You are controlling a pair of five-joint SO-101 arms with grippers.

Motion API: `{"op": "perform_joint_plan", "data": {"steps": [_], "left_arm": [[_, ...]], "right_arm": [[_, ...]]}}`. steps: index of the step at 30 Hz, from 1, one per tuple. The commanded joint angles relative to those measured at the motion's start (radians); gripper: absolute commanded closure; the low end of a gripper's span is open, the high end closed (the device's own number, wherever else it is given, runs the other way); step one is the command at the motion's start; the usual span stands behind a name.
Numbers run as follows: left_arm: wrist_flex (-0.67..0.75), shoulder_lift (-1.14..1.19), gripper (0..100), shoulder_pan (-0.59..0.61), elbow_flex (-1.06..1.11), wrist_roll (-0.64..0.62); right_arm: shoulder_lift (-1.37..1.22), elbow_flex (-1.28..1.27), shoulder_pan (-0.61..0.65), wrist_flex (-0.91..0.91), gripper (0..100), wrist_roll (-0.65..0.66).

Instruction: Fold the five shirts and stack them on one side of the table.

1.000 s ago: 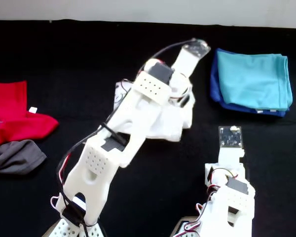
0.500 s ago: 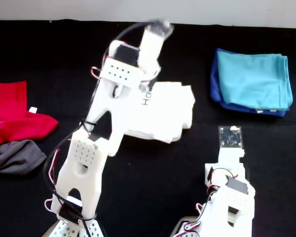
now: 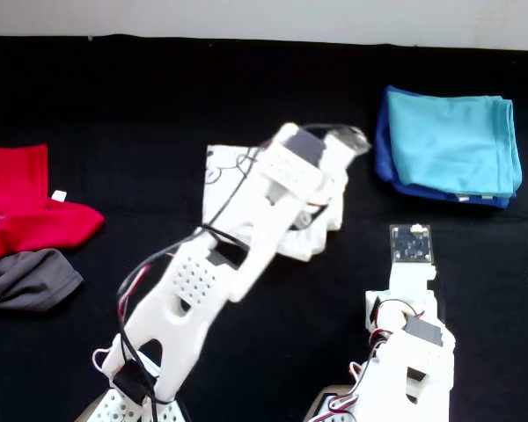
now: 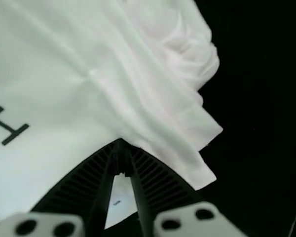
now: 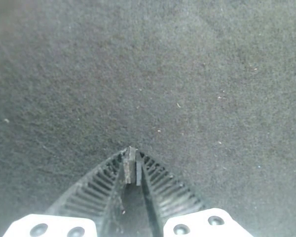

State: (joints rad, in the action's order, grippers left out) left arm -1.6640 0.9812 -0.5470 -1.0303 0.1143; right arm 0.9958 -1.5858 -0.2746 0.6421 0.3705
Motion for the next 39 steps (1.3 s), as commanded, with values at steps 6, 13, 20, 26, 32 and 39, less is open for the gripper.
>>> {"op": "perform_joint_plan", "data": {"steps": [6,13,20,26,32,39], "left_arm": [[0.028,-0.096,99,0.007,-0.157,0.005],[-0.097,-0.131,86,0.110,-0.308,0.005],[-0.117,-0.251,90,0.294,-0.242,0.002],[-0.110,-0.619,90,0.466,0.240,0.008],[0.112,-0.831,90,0.714,0.794,0.057],[0.512,-0.977,90,0.872,1.372,0.055]], "right_arm": [[-0.007,-0.007,0.001,-0.018,99.1,0.003],[-0.007,-0.007,0.001,-0.018,99.1,0.003],[-0.007,-0.002,0.004,-0.018,99.0,0.003],[-0.007,0.111,0.004,0.116,98.9,-0.025],[-0.018,0.452,0.070,0.314,94.2,-0.127],[-0.035,0.653,0.308,0.423,92.3,-0.189]]}}
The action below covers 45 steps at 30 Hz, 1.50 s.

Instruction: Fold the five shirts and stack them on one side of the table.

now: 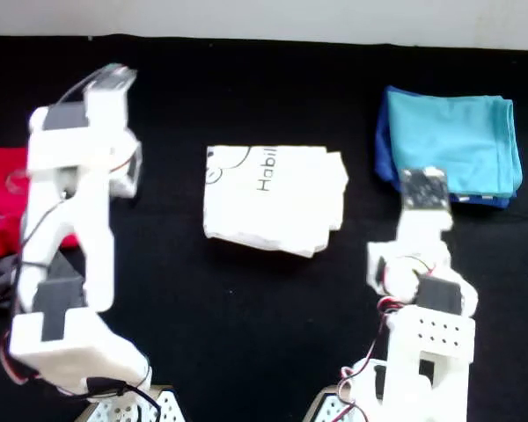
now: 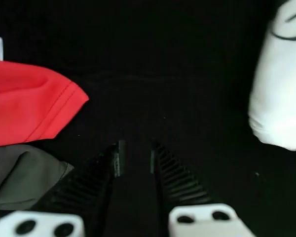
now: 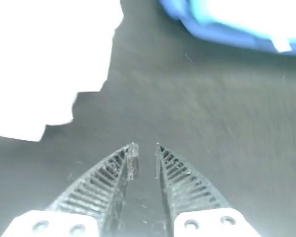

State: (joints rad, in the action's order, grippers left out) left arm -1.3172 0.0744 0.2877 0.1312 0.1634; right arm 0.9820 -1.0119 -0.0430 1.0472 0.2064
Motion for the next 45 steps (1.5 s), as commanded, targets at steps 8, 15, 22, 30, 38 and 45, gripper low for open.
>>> {"op": "perform_joint_plan", "data": {"steps": [8,15,22,30,38,45], "left_arm": [[0.486,-0.070,90,0.061,0.533,0.002],[0.511,-0.070,90,0.061,0.568,-0.052],[0.512,-0.070,90,0.061,0.568,-0.064],[0.523,-0.070,90,0.062,0.568,-0.064],[0.523,-0.070,90,0.062,0.570,-0.064],[0.525,-0.070,90,0.062,0.570,-0.064]], "right_arm": [[-0.361,0.213,0.251,0.054,79.9,-0.230],[-0.665,0.432,0.364,0.177,79.6,-0.391],[-0.819,0.662,0.395,0.295,79.6,-0.483],[-0.918,0.693,0.455,0.275,79.6,-0.491],[-1.009,0.693,0.435,0.163,79.6,-0.491],[-1.099,0.693,0.369,0.093,79.6,-0.482]]}}
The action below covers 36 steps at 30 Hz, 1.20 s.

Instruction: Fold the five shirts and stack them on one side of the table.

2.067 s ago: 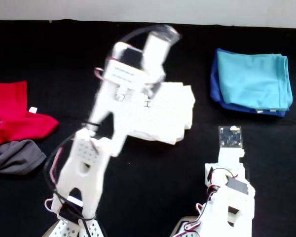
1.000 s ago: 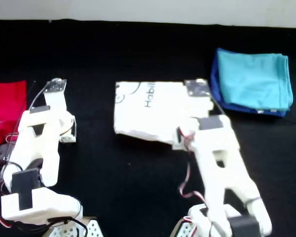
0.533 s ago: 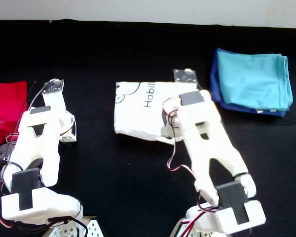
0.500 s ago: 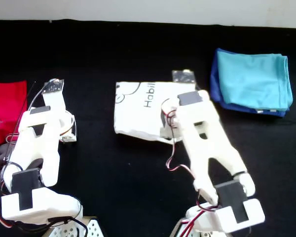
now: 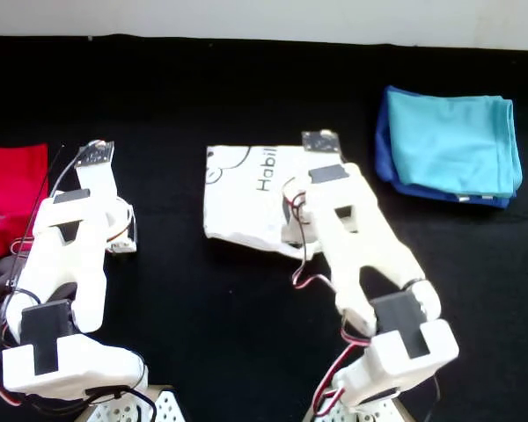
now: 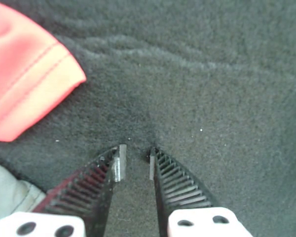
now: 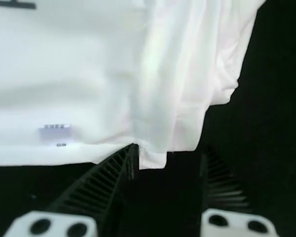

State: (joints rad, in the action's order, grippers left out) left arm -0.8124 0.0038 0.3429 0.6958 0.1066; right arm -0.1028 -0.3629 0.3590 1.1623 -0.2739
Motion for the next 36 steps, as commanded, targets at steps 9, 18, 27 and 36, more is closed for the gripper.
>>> {"op": "perform_joint_plan", "data": {"steps": [9,18,27,36], "left_arm": [[0.020,0.001,90,0.007,0.005,-0.008],[0.020,0.001,90,0.007,0.005,-0.008],[0.020,0.001,90,0.007,0.005,-0.008],[0.020,0.001,90,0.007,0.005,-0.008]], "right_arm": [[-0.039,0.061,-0.088,-0.027,97.1,0.041],[-0.036,0.217,-0.182,0.062,99.2,0.137],[-0.047,0.499,-0.288,0.165,99.2,0.371],[-0.047,0.340,-0.289,0.079,99.2,0.379]]}}
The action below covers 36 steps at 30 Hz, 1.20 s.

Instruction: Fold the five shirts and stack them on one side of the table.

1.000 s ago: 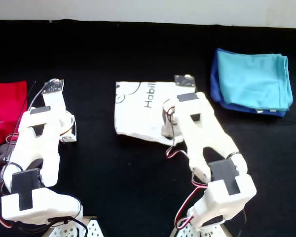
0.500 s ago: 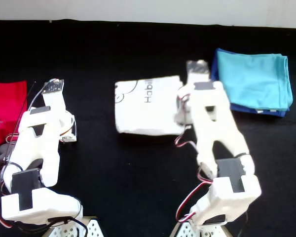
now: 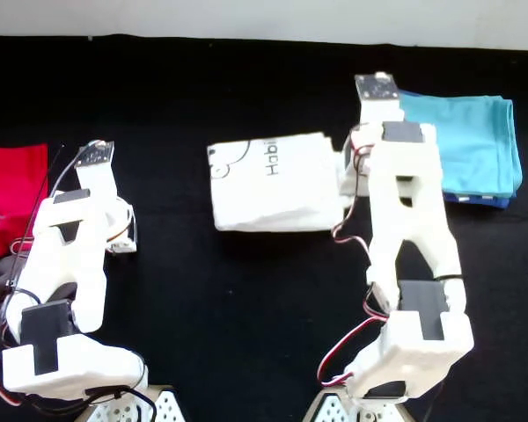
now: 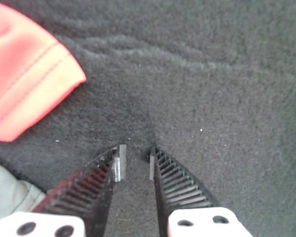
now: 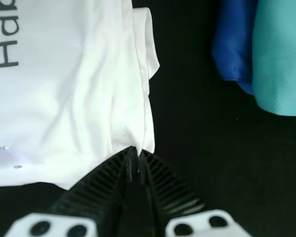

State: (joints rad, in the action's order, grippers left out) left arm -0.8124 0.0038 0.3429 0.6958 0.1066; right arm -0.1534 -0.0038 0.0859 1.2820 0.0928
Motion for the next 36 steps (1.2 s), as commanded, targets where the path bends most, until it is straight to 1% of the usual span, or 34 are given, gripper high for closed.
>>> {"op": "perform_joint_plan", "data": {"steps": [1,4,8,10,12,16,17,20,21,27,28,30,36], "left_arm": [[0.020,0.001,90,0.007,0.005,-0.008],[0.020,0.001,90,0.007,0.005,-0.008],[0.020,0.001,90,0.007,0.005,-0.008],[0.020,0.001,90,0.007,0.005,-0.008],[0.020,0.001,90,0.007,0.005,-0.008],[0.020,0.001,90,0.007,0.005,-0.008],[0.020,0.001,90,0.007,0.005,-0.008],[0.020,0.001,90,0.007,0.005,-0.008],[0.020,0.001,90,0.007,0.005,-0.008],[0.020,0.002,90,0.007,0.005,-0.008],[0.020,0.002,90,0.007,0.005,-0.008],[0.020,0.002,90,0.007,0.005,-0.008],[0.020,0.002,90,0.007,0.005,-0.008]], "right_arm": [[0.005,-0.022,-0.018,-0.045,98.8,0.012],[0.016,-0.021,-0.021,-0.045,91.6,0.008],[0.033,0.047,-0.030,-0.012,82.0,0.006],[0.035,0.077,-0.028,-0.010,81.4,-0.003],[0.028,0.101,-0.024,-0.018,81.2,-0.060],[0.027,0.117,0.045,-0.058,80.2,-0.153],[0.027,0.119,0.059,-0.077,77.8,-0.167],[0.025,0.111,0.091,-0.137,64.9,-0.238],[0.024,0.110,0.102,-0.151,63.2,-0.249],[-0.111,0.148,0.139,-0.160,64.6,-0.258],[-0.140,0.170,0.139,-0.156,64.6,-0.278],[-0.193,0.228,0.136,-0.120,64.1,-0.319],[-0.383,0.441,0.136,-0.047,62.6,-0.313]]}}
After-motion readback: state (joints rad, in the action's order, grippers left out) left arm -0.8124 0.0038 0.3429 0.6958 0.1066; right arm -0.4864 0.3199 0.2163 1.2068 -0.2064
